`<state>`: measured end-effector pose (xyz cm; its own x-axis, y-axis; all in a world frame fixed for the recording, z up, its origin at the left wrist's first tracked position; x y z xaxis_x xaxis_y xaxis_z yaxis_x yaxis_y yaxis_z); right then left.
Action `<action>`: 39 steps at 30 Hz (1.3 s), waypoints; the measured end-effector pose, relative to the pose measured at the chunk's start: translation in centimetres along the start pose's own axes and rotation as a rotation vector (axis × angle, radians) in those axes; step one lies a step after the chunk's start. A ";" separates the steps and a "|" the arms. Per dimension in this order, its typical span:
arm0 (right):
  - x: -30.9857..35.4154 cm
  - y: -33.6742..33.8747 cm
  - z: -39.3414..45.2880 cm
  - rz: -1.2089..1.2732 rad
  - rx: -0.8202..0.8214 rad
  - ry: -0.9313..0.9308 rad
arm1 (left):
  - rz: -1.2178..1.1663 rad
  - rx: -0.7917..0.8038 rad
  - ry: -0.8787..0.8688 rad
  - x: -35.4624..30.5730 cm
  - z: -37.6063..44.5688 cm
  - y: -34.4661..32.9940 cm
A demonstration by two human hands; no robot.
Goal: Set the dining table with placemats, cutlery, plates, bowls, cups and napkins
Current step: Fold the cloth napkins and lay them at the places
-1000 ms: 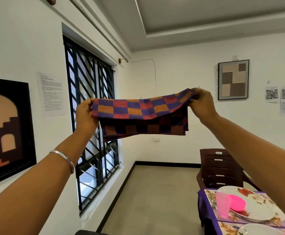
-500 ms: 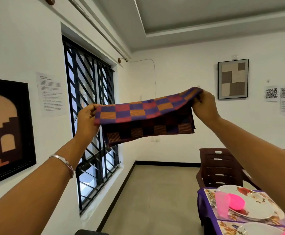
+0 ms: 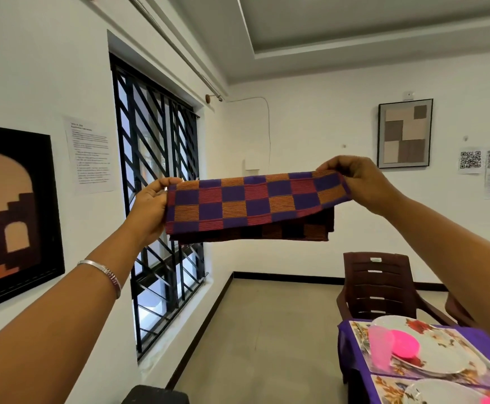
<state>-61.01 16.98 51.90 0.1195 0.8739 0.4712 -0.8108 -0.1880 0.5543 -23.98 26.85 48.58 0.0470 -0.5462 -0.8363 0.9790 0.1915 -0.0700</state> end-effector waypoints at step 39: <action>1.1 -7.2 -3.7 -0.097 0.644 -0.261 | 0.075 0.168 0.213 -3.0 0.7 -5.0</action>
<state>-57.16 20.93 45.93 0.3736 0.7790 0.5036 -0.2982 -0.4132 0.8604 -28.88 26.97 51.79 0.0952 -0.3486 -0.9324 0.9944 0.0770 0.0728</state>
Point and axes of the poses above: each hand's wrist, its own z-axis towards the middle knuckle, its own y-axis out of the back of the hand, x = y × z, the point moved 1 cm from there along z, towards the middle knuckle, and after that the axes turned 11 degrees about x, right-handed, at the moved point
